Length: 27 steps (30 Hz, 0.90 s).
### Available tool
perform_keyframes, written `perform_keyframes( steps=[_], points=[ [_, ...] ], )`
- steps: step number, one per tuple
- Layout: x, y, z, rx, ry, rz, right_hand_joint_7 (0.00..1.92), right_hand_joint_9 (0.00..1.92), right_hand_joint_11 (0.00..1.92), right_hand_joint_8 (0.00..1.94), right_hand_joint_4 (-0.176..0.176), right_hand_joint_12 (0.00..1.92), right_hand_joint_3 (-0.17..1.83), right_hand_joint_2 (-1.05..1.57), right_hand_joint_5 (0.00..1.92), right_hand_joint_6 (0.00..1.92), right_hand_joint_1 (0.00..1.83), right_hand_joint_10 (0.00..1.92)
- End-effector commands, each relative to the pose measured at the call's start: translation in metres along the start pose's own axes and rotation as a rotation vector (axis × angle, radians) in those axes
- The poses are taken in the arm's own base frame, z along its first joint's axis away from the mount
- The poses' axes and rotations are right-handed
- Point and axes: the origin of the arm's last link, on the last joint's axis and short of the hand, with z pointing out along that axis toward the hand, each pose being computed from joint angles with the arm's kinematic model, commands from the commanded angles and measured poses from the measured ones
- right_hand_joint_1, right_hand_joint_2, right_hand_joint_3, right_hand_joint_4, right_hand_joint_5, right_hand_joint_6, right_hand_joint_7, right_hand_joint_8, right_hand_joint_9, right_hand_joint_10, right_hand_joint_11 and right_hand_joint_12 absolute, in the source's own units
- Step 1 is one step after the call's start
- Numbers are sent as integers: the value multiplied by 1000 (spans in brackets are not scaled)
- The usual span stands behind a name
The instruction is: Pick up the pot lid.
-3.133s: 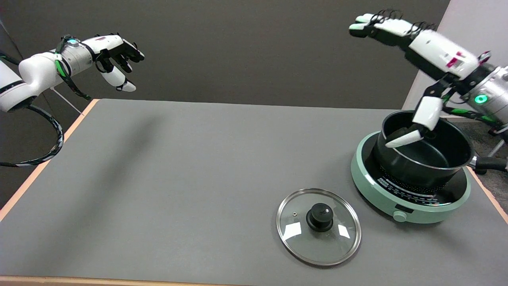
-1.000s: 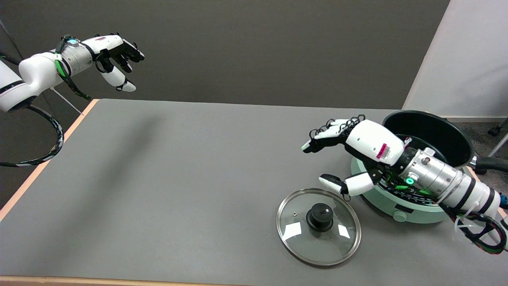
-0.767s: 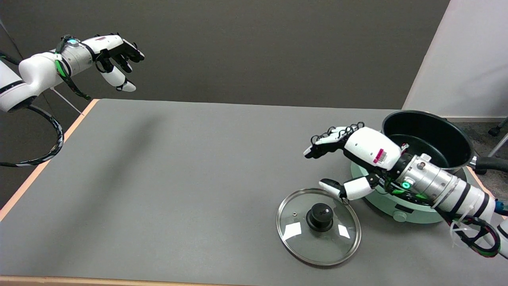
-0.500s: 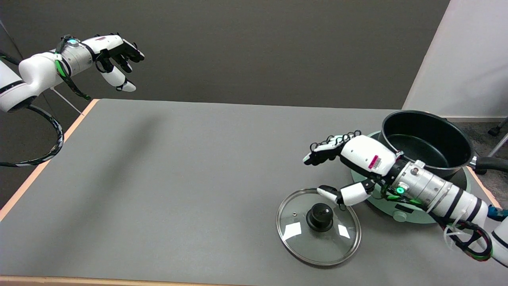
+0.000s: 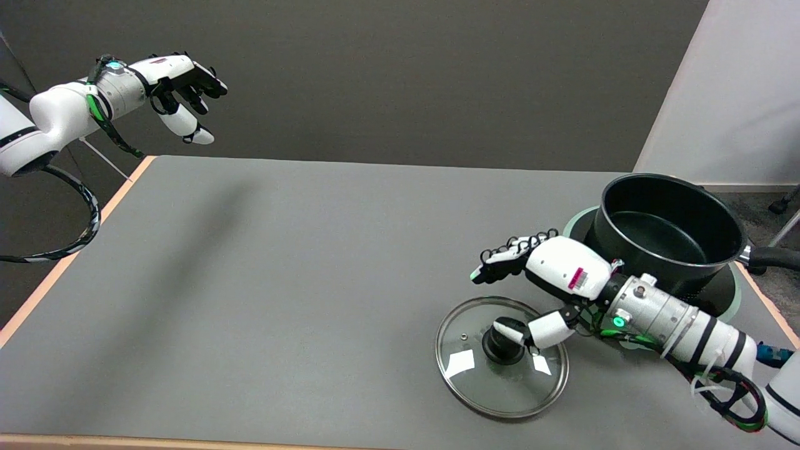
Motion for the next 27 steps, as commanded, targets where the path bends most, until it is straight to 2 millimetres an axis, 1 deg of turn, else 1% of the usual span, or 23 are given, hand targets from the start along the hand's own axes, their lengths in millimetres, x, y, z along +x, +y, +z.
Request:
perform_keyframes(
  steps=[1, 3, 6, 9, 11, 14, 17, 20, 23, 27],
  points=[
    [-18, -11, -15, -4, -69, -9, 733, 668, 484, 290, -10, 1289, 920, 559, 586, 287, 843, 580],
    [-17, -12, -17, 0, -71, -14, 671, 624, 456, 264, -9, 1229, 938, 524, 532, 235, 847, 538],
    [-14, -13, -20, 3, -77, -24, 545, 520, 386, 232, -14, 1032, 938, 486, 461, 201, 817, 443],
    [-14, -15, -22, 7, -84, -27, 440, 445, 346, 215, -17, 936, 907, 459, 415, 197, 767, 367],
    [-15, -15, -24, 8, -89, -26, 431, 433, 336, 213, -17, 908, 900, 453, 409, 195, 748, 359],
    [-15, -14, -30, 8, -97, -28, 442, 438, 335, 215, -18, 904, 900, 453, 411, 195, 746, 360],
    [-16, -14, -33, 8, -101, -28, 470, 443, 340, 217, -19, 901, 914, 445, 437, 178, 771, 404],
    [-16, -14, -34, 9, -107, -45, 518, 497, 351, 228, -3, 939, 924, 472, 503, 226, 813, 384],
    [-15, -15, -33, 22, -111, -73, 547, 531, 367, 233, 16, 975, 942, 485, 559, 258, 875, 407],
    [-16, -16, -30, 40, -125, -115, 572, 537, 378, 222, 23, 992, 966, 496, 595, 286, 901, 444]
  ],
)
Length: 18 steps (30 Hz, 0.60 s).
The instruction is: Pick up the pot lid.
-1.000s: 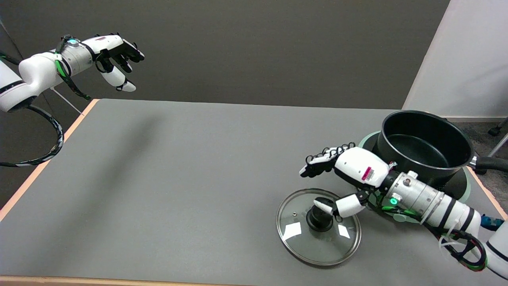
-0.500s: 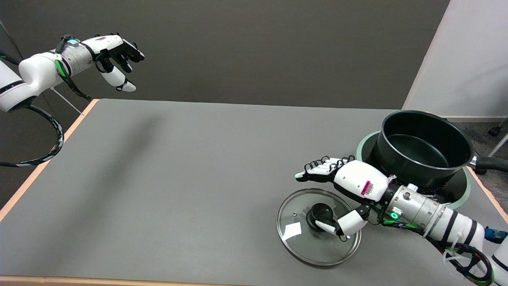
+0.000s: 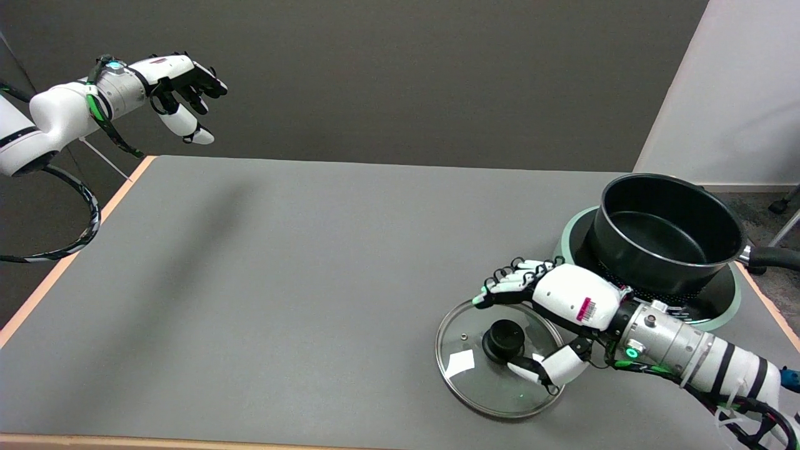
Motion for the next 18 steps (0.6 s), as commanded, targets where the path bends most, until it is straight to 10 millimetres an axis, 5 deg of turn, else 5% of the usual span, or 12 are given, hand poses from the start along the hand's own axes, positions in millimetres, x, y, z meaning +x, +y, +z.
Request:
perform_keyframes(
  steps=[1, 18],
  points=[
    [-2, -4, -4, 37, -43, -96, 572, 538, 379, 222, 23, 993, 968, 497, 595, 287, 905, 444],
    [5, 8, 14, 35, -84, -309, 571, 565, 375, 226, 18, 925, 1008, 491, 546, 252, 940, 420]
  ],
)
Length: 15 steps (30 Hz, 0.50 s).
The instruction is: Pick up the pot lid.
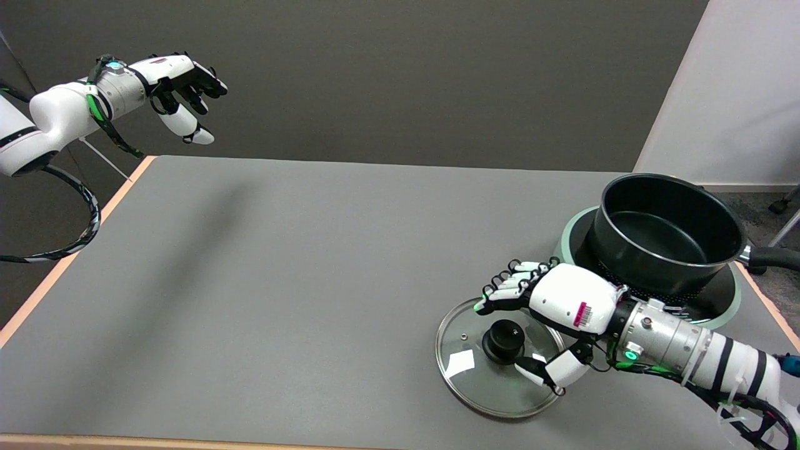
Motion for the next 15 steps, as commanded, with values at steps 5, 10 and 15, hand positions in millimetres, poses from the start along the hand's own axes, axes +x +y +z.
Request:
perform_keyframes(
  steps=[5, 10, 15],
  points=[
    [3, 9, 13, 1, -50, -192, 576, 573, 376, 222, 25, 918, 1011, 493, 543, 251, 940, 409],
    [3, 10, 14, 2, -55, -195, 593, 572, 382, 211, 42, 916, 1010, 498, 556, 256, 938, 436],
    [0, 10, 14, -1, -64, -188, 604, 580, 385, 210, 53, 922, 999, 506, 574, 272, 936, 436]
  ],
)
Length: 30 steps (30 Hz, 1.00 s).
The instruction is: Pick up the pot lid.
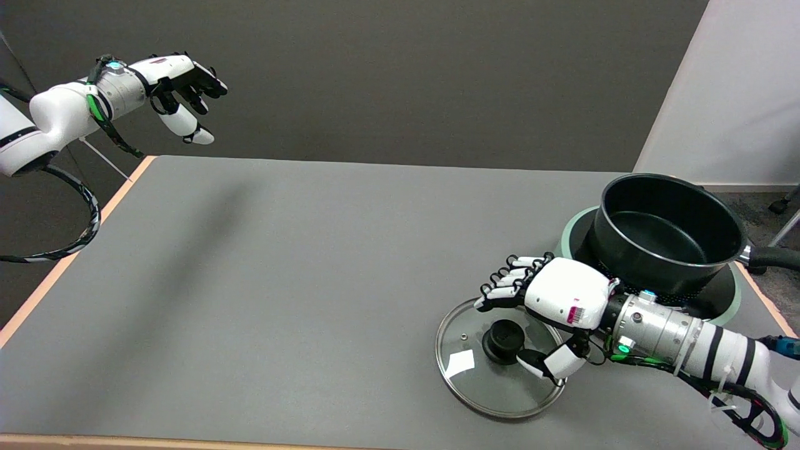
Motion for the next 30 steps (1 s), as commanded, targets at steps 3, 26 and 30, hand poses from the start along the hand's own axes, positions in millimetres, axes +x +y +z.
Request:
perform_keyframes(
  steps=[3, 26, 30],
  points=[
    [-3, 3, 5, -1, -30, -58, 609, 574, 392, 216, 57, 925, 1007, 522, 573, 293, 903, 457],
    [-9, -9, 5, 26, -41, -32, 649, 591, 401, 230, 82, 937, 997, 543, 594, 334, 886, 486],
    [-9, -9, 5, 23, -42, -31, 676, 610, 410, 236, 90, 979, 992, 551, 604, 350, 884, 510]
  ],
)
